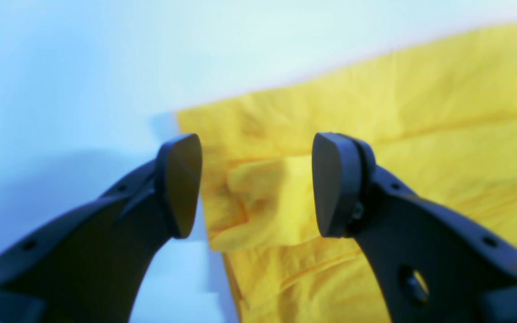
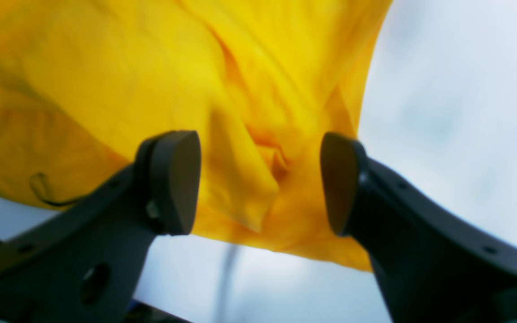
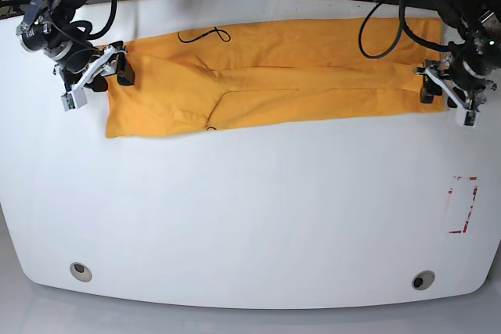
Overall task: Fold the T-shirt properly
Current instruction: 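Regrasp the folded strip ends with both grippers and straighten it, then fold the strip end with the left gripper toward the right gripper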
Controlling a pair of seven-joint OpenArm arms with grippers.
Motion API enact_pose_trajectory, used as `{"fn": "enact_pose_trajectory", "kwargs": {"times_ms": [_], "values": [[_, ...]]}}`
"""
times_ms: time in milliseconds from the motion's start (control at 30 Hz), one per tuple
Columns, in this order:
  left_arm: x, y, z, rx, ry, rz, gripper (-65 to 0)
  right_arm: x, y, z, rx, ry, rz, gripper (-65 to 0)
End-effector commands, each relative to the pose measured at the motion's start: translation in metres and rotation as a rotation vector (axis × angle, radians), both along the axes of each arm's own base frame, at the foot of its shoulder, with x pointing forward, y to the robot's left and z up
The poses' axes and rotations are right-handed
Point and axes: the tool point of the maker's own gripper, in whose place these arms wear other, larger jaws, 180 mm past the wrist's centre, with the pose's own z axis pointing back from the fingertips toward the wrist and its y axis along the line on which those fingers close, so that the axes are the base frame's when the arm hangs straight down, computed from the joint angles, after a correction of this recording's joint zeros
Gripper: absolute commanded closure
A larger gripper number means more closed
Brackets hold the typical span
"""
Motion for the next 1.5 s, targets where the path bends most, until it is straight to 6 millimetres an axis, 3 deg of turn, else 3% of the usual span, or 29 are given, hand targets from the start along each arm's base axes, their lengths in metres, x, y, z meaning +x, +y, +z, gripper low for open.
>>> {"fn": "enact_pose_trajectory", "kwargs": {"times_ms": [0, 233, 333, 467, 667, 967, 1067, 1200, 1300, 1467], "values": [[-0.003, 0.014, 0.014, -0.037, -0.047, 0.050, -35.7, 0.009, 0.008, 0.020, 0.066, -0.077, 0.023, -40.1], [-0.026, 0.038, -0.008, -0.118, 0.046, 0.121, -38.5, 0.017, 0.042, 0.020, 0.139, -0.085, 0.109, -40.1], [-0.037, 0.042, -0.024, -0.166, 0.092, 0.134, -42.9, 0.019, 0.053, 0.006, 0.188, -0.046, 0.120, -40.1], [-0.052, 0.041, -0.038, -0.215, 0.131, 0.145, -44.2, 0.016, 0.052, -0.012, 0.227, 0.004, 0.095, -40.1], [-0.055, 0.032, -0.046, -0.239, 0.147, 0.135, -44.6, 0.021, 0.047, -0.030, 0.231, 0.050, 0.068, -40.1], [-0.050, -0.005, -0.065, -0.285, 0.202, 0.047, -43.5, 0.020, 0.042, -0.035, 0.175, 0.070, 0.067, -40.1], [-0.051, -0.008, -0.066, -0.293, 0.207, 0.044, -32.4, 0.020, 0.041, -0.037, 0.173, 0.077, 0.065, -40.0], [-0.049, -0.009, -0.065, -0.294, 0.201, 0.041, -5.7, 0.020, 0.032, -0.043, 0.110, 0.096, 0.057, -35.0], [-0.044, -0.009, -0.055, -0.269, 0.173, 0.024, -6.3, 0.023, 0.031, -0.045, 0.085, 0.097, 0.051, -29.3], [-0.024, -0.019, -0.001, -0.122, 0.037, -0.070, -6.8, 0.024, 0.027, -0.054, 0.010, 0.130, 0.047, -24.6]]}}
